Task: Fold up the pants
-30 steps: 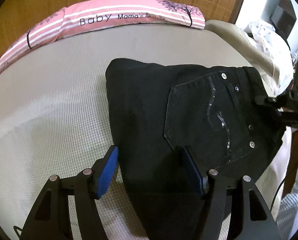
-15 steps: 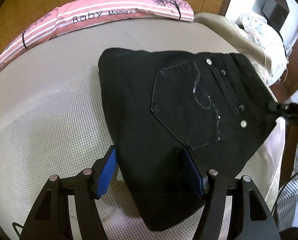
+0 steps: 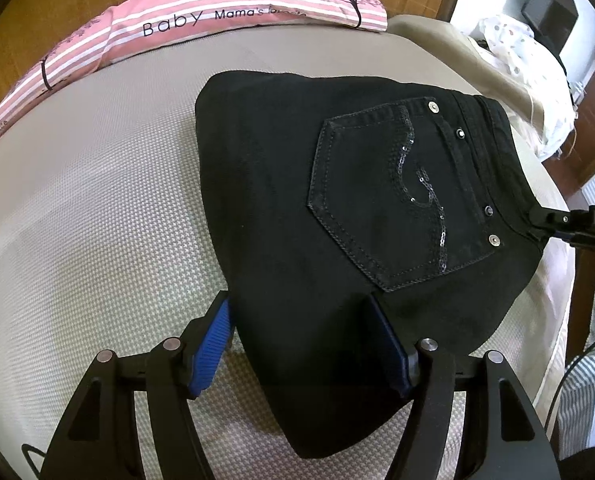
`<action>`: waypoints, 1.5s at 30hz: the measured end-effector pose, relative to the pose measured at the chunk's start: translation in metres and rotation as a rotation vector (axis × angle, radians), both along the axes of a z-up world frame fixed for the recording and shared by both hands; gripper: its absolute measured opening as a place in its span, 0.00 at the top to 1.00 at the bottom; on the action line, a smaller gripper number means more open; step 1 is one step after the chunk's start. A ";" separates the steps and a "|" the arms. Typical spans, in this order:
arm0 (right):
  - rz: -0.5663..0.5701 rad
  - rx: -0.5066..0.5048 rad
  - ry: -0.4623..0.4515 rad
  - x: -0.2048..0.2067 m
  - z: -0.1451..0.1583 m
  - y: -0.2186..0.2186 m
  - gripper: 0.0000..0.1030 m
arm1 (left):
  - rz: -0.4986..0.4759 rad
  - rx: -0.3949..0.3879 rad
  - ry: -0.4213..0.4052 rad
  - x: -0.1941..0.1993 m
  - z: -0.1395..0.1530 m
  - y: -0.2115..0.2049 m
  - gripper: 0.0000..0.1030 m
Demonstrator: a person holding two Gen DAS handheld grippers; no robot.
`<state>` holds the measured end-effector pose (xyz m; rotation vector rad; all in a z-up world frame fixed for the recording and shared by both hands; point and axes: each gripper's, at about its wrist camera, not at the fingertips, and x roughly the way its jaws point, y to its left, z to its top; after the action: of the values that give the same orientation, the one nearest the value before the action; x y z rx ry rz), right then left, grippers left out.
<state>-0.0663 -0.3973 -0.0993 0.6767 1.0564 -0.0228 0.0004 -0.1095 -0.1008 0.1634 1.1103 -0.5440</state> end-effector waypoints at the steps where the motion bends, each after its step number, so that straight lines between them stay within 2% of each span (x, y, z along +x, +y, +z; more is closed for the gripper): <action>1: -0.002 -0.003 0.001 -0.001 0.000 0.000 0.86 | 0.002 0.002 -0.002 0.000 0.000 0.000 0.34; 5: -0.017 -0.034 0.003 0.000 0.005 0.005 0.82 | 0.004 0.013 -0.013 0.001 0.002 0.000 0.32; 7: -0.022 -0.061 0.007 -0.001 0.009 0.007 0.77 | 0.004 0.013 -0.025 0.000 0.005 0.001 0.32; 9: -0.019 -0.086 -0.001 -0.001 0.017 0.009 0.76 | 0.015 0.006 -0.053 0.000 0.012 0.003 0.32; 14: -0.031 -0.200 -0.081 0.001 0.051 0.012 0.76 | 0.073 -0.077 -0.141 0.015 0.036 0.017 0.32; 16: -0.009 -0.227 -0.113 0.010 0.062 0.016 0.76 | 0.084 -0.082 -0.151 0.024 0.040 0.018 0.32; 23: 0.036 -0.268 -0.142 0.053 0.073 0.029 0.77 | 0.087 -0.070 -0.175 0.067 0.042 0.007 0.32; 28: 0.057 -0.267 -0.125 0.076 0.062 0.033 0.77 | 0.091 -0.050 -0.132 0.075 0.026 -0.001 0.34; 30: 0.059 -0.262 -0.078 0.085 0.045 0.032 0.78 | 0.088 -0.032 -0.112 0.079 0.015 -0.003 0.35; 33: 0.066 -0.242 -0.037 0.089 0.025 0.029 0.82 | 0.101 -0.060 -0.061 0.085 0.004 0.001 0.35; 35: 0.069 -0.238 -0.044 0.087 0.023 0.030 0.82 | 0.109 -0.082 -0.029 0.090 0.001 0.003 0.35; 39: 0.081 -0.227 -0.024 0.079 0.023 0.030 0.82 | 0.108 -0.076 -0.020 0.086 0.004 0.004 0.34; 45: 0.134 -0.273 -0.002 0.047 0.024 0.036 0.82 | 0.067 -0.063 0.014 0.051 0.011 0.019 0.34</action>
<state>-0.0197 -0.3611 -0.0748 0.3588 1.0713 -0.0491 0.0511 -0.0902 -0.0896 0.0675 1.1072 -0.5198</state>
